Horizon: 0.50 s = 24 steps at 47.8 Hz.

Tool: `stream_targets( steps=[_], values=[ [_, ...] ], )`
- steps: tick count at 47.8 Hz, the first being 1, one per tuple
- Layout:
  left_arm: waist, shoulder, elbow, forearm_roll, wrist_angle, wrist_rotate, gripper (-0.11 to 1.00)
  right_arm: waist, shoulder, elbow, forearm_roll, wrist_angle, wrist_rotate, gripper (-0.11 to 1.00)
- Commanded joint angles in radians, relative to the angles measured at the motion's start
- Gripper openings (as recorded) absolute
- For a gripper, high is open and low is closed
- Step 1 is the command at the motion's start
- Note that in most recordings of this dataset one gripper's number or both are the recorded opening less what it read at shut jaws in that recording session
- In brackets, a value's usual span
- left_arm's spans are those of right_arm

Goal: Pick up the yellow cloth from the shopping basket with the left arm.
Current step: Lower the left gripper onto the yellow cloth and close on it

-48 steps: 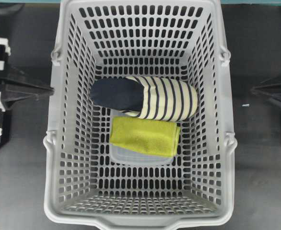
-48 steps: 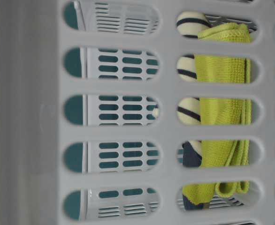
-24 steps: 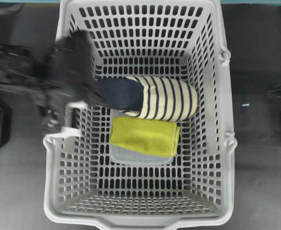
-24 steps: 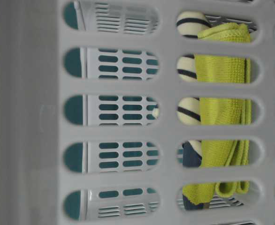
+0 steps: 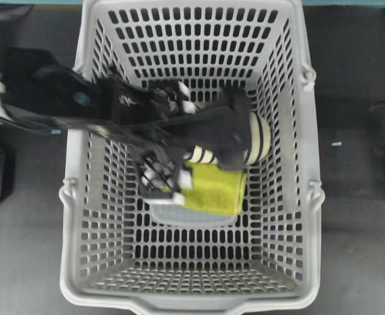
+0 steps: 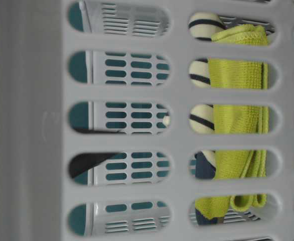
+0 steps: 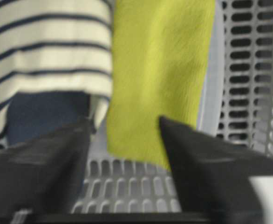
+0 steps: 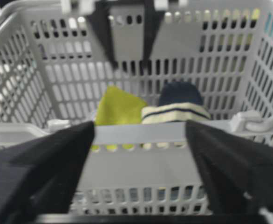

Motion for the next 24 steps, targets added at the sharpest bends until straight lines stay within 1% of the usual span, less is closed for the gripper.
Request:
stream_targets(
  steps=[1,4,7,17,24],
  values=[
    [-0.029,0.04,-0.048,0.003,0.008,0.0,0.73,-0.002,0.005,-0.025,0.003,-0.003,0.002,0.82],
    [-0.04,0.075,-0.057,0.005,0.008,-0.002,0.86,-0.002,0.003,-0.023,0.003,-0.002,0.002,0.8],
    [-0.051,0.114,-0.063,0.005,0.008,-0.002,0.91,-0.002,-0.002,-0.021,0.005,-0.002,0.002,0.79],
    [-0.061,0.187,-0.044,0.003,0.0,-0.006,0.89,-0.002,-0.009,-0.018,0.008,0.003,0.002,0.79],
    [-0.046,0.192,-0.025,0.003,-0.025,-0.008,0.88,-0.002,-0.009,-0.017,0.008,0.011,0.002,0.79]
  ],
)
